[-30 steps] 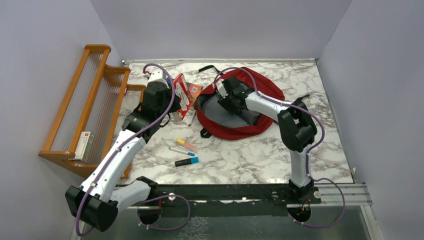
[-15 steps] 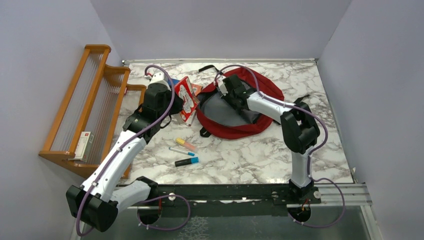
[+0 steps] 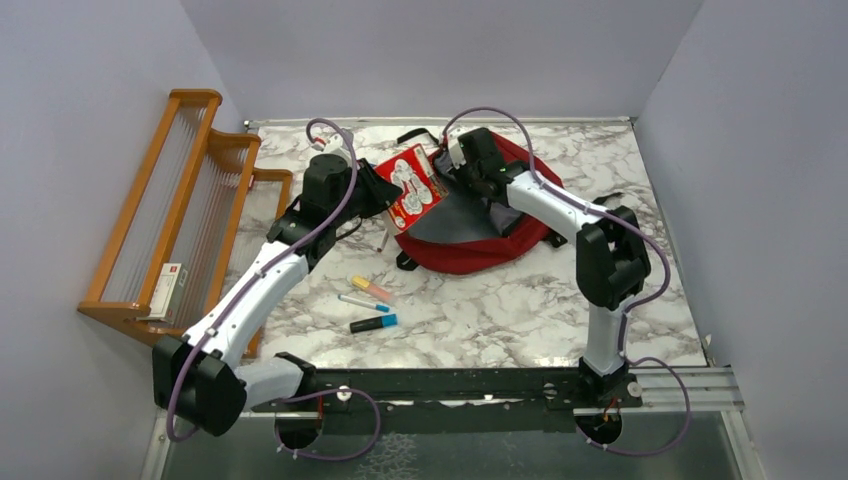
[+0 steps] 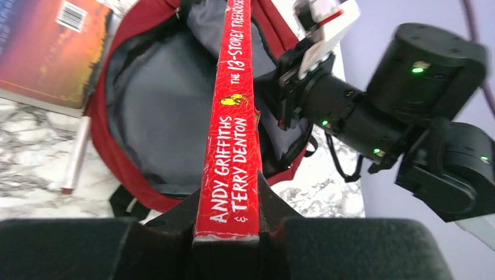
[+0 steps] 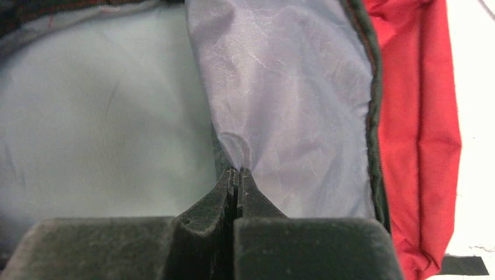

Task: Pack the student bag
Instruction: Place the book in the student bag.

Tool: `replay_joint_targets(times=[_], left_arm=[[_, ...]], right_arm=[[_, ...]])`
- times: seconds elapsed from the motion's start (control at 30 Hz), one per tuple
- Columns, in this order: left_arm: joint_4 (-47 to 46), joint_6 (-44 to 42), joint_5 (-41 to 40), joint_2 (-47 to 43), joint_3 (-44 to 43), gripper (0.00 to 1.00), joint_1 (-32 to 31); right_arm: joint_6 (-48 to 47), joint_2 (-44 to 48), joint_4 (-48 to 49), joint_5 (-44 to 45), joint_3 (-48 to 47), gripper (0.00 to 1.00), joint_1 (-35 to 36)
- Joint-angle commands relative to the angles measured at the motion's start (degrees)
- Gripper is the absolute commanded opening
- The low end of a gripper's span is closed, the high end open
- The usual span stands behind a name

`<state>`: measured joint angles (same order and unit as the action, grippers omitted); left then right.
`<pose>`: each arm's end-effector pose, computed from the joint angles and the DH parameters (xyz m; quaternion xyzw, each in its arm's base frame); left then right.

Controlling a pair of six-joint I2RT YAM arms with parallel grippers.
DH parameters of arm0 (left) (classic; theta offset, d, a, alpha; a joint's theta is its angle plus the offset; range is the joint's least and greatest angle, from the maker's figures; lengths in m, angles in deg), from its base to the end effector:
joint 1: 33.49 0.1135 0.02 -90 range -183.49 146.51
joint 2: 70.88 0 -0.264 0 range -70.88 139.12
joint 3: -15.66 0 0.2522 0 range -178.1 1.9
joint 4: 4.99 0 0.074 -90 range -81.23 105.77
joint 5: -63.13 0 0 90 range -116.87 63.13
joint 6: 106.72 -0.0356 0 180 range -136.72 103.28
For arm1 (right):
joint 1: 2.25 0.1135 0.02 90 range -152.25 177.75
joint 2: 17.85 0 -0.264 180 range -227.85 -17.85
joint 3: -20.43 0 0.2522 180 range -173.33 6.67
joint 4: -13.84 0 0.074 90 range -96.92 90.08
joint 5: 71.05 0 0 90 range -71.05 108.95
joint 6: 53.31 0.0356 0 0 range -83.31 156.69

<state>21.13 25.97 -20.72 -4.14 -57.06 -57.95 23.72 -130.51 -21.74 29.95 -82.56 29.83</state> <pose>0.2435 -0.1150 0.3447 -0.0994 0.8132 -0.3528 0.4520 0.3824 0.2317 0.2374 -0.3189 0.8642 -0.0245 0.3884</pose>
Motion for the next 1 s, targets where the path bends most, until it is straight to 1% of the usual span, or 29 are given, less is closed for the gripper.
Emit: replay_joint_targets(times=[0.0, 0.23, 0.4, 0.7, 0.97], left_arm=[[-7.54, 6.15, 5.69, 3.35, -0.96, 0.0, 0.21], [-8.14, 8.27, 3.02, 6.29, -0.38, 0.0, 0.29], [-14.16, 10.43, 6.5, 11.31, -0.9, 0.0, 0.3], [-18.43, 12.81, 8.01, 20.06, -2.66, 0.0, 0.39], [-26.92, 16.04, 13.59, 27.24, -4.65, 0.0, 0.39]], right_arm=[[2.73, 4.87, 1.4, -1.48, -2.94, 0.01, -0.99], [2.93, 7.15, 1.33, -1.91, -3.32, 0.01, -1.57], [4.1, 8.47, 2.46, -2.63, -2.1, 0.01, -1.66], [7.43, 11.07, 6.02, -4.34, 1.5, 0.01, -1.68], [8.84, 13.33, 7.6, -7.52, 2.46, 0.01, -1.67]])
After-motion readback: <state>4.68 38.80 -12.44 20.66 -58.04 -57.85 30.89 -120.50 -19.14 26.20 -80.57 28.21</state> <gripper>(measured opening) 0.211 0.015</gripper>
